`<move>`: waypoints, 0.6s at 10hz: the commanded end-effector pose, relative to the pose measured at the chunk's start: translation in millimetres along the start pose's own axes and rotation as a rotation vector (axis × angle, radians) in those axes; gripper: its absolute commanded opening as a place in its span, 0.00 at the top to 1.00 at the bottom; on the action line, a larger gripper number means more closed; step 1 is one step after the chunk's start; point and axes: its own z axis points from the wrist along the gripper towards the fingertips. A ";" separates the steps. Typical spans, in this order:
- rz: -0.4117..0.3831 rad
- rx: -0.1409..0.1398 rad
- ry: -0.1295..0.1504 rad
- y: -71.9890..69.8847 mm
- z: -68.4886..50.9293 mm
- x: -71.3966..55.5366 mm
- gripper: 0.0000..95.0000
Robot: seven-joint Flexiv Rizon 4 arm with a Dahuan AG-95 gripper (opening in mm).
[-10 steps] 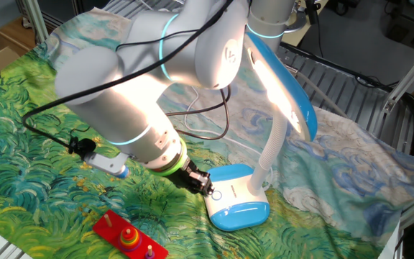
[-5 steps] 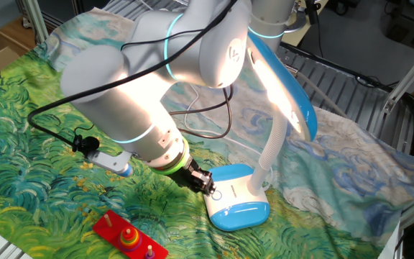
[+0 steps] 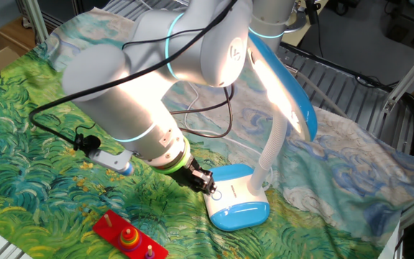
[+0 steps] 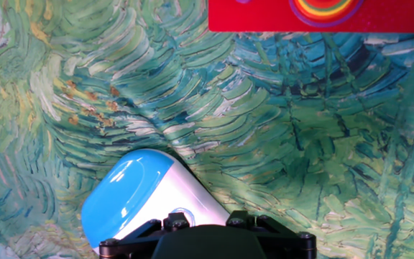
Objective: Turn off the desk lamp by pressing the button
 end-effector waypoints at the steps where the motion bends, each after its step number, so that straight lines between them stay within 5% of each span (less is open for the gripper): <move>1: 0.008 0.001 0.000 2.5 1.4 -0.9 0.60; 6: 0.008 0.004 -0.002 4.8 3.5 -2.1 0.60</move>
